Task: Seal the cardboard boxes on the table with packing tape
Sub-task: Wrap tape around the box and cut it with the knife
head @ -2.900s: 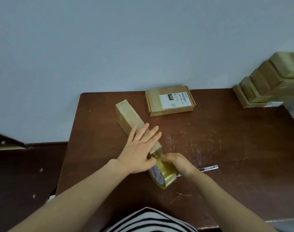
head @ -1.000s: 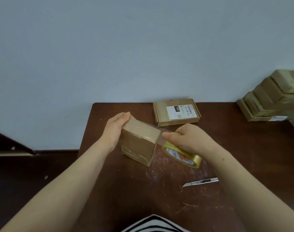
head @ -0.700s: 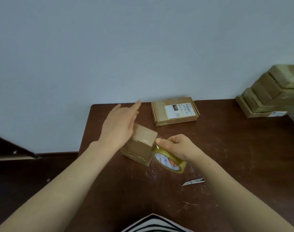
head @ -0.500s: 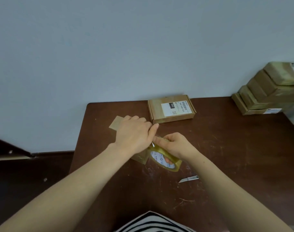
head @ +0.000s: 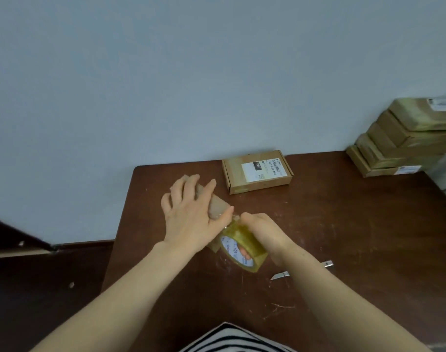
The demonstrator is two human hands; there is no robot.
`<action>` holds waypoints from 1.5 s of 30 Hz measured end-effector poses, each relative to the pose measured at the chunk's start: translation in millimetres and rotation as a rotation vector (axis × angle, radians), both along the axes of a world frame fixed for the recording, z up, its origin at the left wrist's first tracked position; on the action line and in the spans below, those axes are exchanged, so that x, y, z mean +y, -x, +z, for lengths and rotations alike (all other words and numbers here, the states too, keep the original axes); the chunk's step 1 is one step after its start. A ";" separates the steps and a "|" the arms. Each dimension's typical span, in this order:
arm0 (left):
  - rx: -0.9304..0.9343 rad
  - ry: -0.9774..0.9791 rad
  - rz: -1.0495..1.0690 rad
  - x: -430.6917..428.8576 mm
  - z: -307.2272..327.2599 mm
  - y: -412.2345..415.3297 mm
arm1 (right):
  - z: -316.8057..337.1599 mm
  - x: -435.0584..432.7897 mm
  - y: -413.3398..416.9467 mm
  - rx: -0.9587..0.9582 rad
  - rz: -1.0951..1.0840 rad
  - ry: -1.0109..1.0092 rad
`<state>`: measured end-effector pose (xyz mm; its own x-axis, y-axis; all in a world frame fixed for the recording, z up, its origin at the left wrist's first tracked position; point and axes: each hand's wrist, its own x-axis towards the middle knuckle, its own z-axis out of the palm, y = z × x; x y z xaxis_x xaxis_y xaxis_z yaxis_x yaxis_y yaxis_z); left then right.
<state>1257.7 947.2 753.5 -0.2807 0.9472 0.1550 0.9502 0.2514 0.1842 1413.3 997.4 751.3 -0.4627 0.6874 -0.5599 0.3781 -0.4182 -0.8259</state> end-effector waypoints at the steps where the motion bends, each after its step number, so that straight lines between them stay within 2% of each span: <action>1: -0.079 0.017 -0.056 4.4 -1.5 4.7 | -1.8 -5.8 2.9 0.042 -0.049 0.056; 5: -0.508 -0.030 -0.273 8.9 7.4 25.6 | -8.9 -31.0 21.9 0.295 -0.144 0.335; 6: -0.543 -0.061 -0.226 4.1 7.6 26.0 | -10.1 -34.6 26.1 0.332 -0.144 0.375; 8: -0.625 -0.094 0.058 -9.5 2.4 21.0 | -12.7 -37.2 31.4 0.332 -0.110 0.360; 10: -0.884 0.002 0.385 -22.9 -1.5 13.8 | -15.5 -38.8 34.0 0.317 -0.057 0.309; 11: -1.029 0.041 0.464 -27.3 -4.5 10.9 | -16.0 -40.0 34.9 0.324 -0.038 0.294; 13: -1.166 0.052 0.466 -34.4 -9.8 4.7 | -17.7 -42.2 36.0 0.357 -0.003 0.275; 16: -1.105 -0.055 0.425 -35.8 -5.5 2.0 | -15.1 -35.4 28.5 0.371 0.119 0.256; 18: -1.154 -0.102 0.479 -33.5 -1.6 3.8 | -17.7 -19.9 13.6 0.266 0.103 0.182; 19: -1.218 -0.113 0.510 -32.6 -0.3 5.3 | -23.8 -10.8 2.1 0.155 0.066 0.083; 21: -1.309 -0.123 0.537 -32.7 0.5 8.0 | -44.3 7.7 -30.9 -0.214 0.089 -0.229; 22: -1.328 -0.127 0.534 -33.2 0.1 8.4 | -57.5 13.7 -50.1 -0.438 0.194 -0.371; 24: -1.356 -0.149 0.533 -33.8 0.0 8.1 | -89.8 15.6 -88.5 -0.750 0.426 -0.492; 26: -1.370 -0.168 0.538 -33.4 0.5 7.5 | -117.3 8.2 -118.2 -0.842 0.492 -0.550; 29: -1.378 -0.168 0.538 -32.9 0.4 7.7 | -133.2 1.0 -138.1 -0.873 0.476 -0.679; 31: -1.381 -0.166 0.530 -33.9 0.1 7.8 | -134.6 1.6 -141.1 -0.891 0.458 -0.688; 34: -1.391 -0.168 0.533 -34.9 0.2 7.7 | -123.6 3.9 -135.1 -0.828 0.364 -0.629; 38: -1.404 -0.176 0.541 -35.8 0.9 8.8 | -68.0 20.6 -81.0 -0.426 0.125 -0.590; 40: -1.404 -0.177 0.541 -36.6 0.8 8.2 | -27.7 28.1 -35.0 -0.258 0.106 -0.708; 42: -1.403 -0.175 0.548 -36.9 1.4 6.7 | 8.7 30.1 14.7 -0.161 0.188 -0.873; 45: -1.414 -0.167 0.558 -36.7 3.6 4.1 | 37.0 27.8 79.2 -0.231 0.318 -1.096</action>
